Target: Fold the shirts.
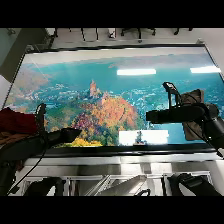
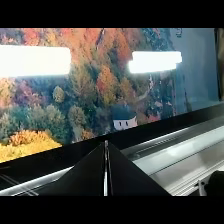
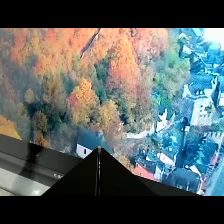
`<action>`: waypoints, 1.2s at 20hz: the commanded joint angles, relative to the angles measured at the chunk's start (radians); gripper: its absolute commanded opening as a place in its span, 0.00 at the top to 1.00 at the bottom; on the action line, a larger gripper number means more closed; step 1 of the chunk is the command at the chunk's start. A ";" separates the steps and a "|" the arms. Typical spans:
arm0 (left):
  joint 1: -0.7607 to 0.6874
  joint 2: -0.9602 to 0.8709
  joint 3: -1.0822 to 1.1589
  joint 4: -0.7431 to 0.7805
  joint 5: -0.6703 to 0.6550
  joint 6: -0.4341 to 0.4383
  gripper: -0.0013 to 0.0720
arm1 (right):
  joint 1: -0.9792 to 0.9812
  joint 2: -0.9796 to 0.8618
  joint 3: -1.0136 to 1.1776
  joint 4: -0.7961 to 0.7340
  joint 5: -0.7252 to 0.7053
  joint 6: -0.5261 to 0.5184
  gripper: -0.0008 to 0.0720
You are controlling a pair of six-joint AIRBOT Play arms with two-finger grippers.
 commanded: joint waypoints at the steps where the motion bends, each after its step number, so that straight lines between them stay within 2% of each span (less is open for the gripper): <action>1: 0.029 0.001 0.036 0.081 0.023 0.000 0.95 | 0.001 0.000 0.000 0.000 0.000 0.000 0.96; 3: 0.081 -0.002 0.089 0.164 0.056 0.000 0.95 | 0.001 0.000 0.000 0.000 0.000 0.000 0.96; 5: 0.156 -0.041 0.173 0.345 0.112 0.002 0.95 | 0.001 -0.001 0.000 0.000 0.000 0.000 0.96; 6: 0.189 -0.073 0.216 0.457 0.142 0.009 0.71 | 0.001 0.000 0.000 0.000 0.000 0.000 0.96; 7: 0.218 -0.114 0.254 0.578 0.159 0.014 0.17 | 0.001 0.000 0.000 0.000 0.000 0.000 0.96; 8: 0.250 -0.171 0.290 0.705 0.158 0.014 0.02 | 0.001 -0.001 0.000 0.000 0.000 0.000 0.96; 10: 0.341 -0.305 0.346 0.872 0.117 0.013 0.02 | 0.001 0.000 0.000 0.000 0.000 0.000 0.96; 13: 0.524 -0.565 0.446 0.872 0.035 0.013 0.02 | 0.001 0.000 0.000 0.000 0.000 0.000 0.96; 16: 0.644 -0.843 0.578 0.866 0.036 0.013 0.02 | 0.001 0.000 0.000 0.000 0.000 0.000 0.96; 20: 0.688 -1.107 0.719 0.760 0.031 0.015 0.02 | 0.001 0.000 0.000 0.000 0.000 0.000 0.96; 24: 0.674 -1.231 0.830 0.757 0.036 0.016 0.02 | 0.001 0.000 0.000 0.000 0.000 0.000 0.96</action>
